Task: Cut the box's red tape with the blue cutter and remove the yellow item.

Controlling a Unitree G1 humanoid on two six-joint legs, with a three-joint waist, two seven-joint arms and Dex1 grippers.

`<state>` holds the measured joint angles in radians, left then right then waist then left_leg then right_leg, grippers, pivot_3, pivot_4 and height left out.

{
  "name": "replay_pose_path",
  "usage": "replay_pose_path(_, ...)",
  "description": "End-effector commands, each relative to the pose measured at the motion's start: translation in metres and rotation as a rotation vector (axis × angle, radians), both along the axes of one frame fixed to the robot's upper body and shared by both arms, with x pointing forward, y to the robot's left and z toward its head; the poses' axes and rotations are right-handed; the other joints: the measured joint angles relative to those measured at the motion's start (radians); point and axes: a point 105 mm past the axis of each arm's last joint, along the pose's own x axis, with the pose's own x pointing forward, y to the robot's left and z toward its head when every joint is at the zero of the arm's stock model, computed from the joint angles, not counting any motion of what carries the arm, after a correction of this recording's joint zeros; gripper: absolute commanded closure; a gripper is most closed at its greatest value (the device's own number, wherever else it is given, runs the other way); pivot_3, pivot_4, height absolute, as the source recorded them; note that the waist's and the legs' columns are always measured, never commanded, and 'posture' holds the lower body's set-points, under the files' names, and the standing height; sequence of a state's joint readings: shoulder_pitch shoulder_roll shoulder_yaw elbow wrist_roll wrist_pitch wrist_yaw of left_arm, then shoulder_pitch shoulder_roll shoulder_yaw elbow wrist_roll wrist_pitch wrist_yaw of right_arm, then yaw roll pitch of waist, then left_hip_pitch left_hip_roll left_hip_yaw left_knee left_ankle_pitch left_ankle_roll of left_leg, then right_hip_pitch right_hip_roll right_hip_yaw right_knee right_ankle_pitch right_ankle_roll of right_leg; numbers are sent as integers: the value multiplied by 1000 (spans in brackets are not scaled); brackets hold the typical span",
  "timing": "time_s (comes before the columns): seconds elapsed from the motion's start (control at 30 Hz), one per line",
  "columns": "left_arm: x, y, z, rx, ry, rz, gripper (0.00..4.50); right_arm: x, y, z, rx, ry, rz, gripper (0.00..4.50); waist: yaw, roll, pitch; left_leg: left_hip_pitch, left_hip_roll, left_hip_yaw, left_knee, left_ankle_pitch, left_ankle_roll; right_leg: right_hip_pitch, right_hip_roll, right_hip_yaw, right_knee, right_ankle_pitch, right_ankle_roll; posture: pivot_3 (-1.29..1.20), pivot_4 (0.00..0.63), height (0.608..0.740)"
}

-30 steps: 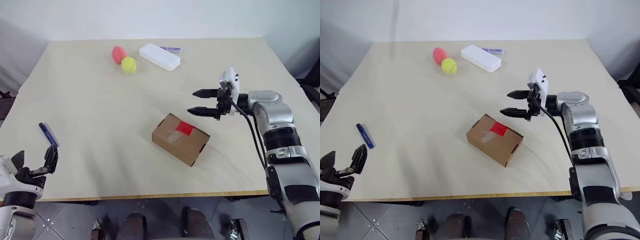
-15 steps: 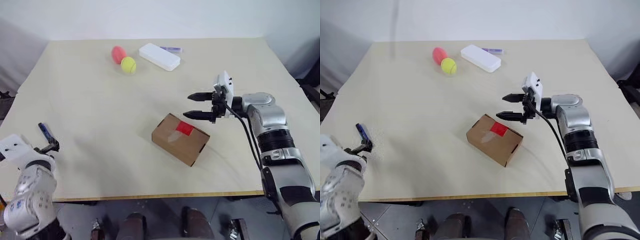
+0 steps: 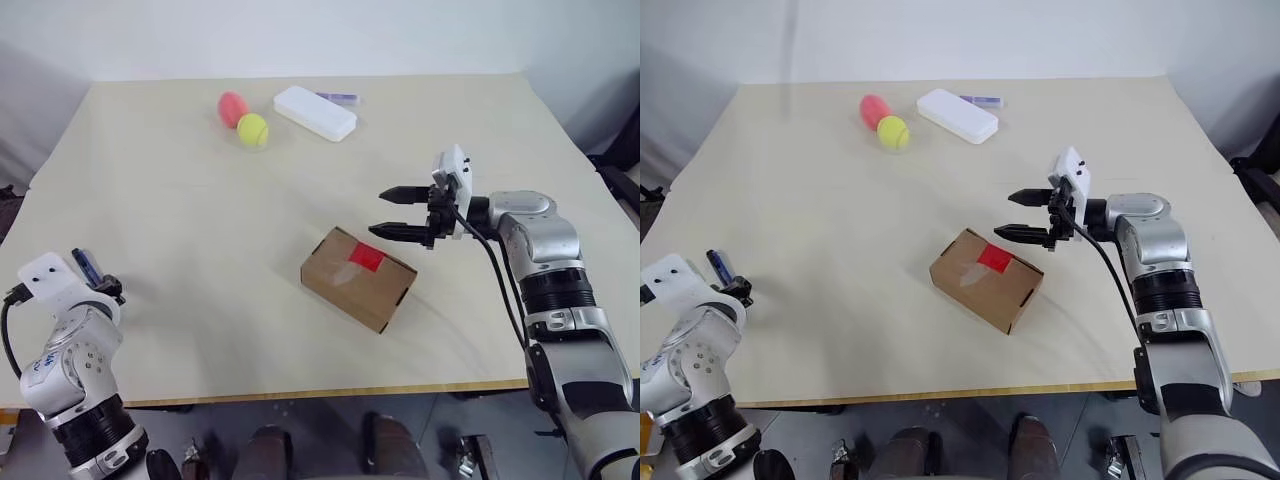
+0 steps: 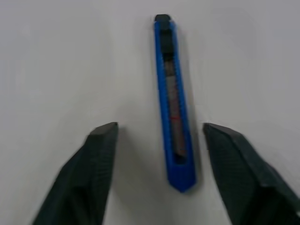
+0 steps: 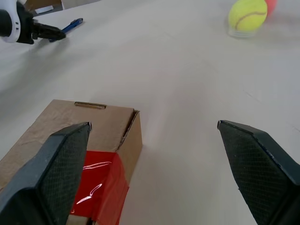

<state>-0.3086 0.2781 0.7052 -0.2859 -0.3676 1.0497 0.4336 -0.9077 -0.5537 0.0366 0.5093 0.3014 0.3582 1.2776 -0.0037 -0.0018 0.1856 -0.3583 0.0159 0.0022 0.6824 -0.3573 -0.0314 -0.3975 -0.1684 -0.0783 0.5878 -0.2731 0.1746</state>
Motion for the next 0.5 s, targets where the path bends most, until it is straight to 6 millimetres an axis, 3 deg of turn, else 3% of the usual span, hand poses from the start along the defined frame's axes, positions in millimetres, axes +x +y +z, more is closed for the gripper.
replay_pose_path(0.03,-5,6,3,6,12,30,1494,-3,-3,12,13,-42,-2,0,0,0,0,0,0,0,0,0,0,0,0,0,0,0,0,0,150,740)
replay_pose_path(0.13,-8,11,0,5,36,54,1494,-1,-2,13,14,-42,-3,0,0,0,0,0,0,0,0,0,0,0,0,0,0,0,0,0,150,740)
replay_pose_path(0.23,-10,13,-2,0,56,69,2046,0,-1,13,14,-44,-3,0,-1,0,0,0,0,0,0,0,0,0,0,0,0,0,0,0,150,740)
replay_pose_path(0.4,-10,16,-1,2,60,76,3640,0,0,14,10,-47,0,0,-2,0,0,1,0,1,0,0,0,0,0,1,1,0,0,0,150,740)
replay_pose_path(0.5,-10,17,1,8,60,75,4379,1,0,15,8,-50,0,0,-2,0,0,1,0,1,0,0,0,0,0,1,1,0,0,0,150,740)
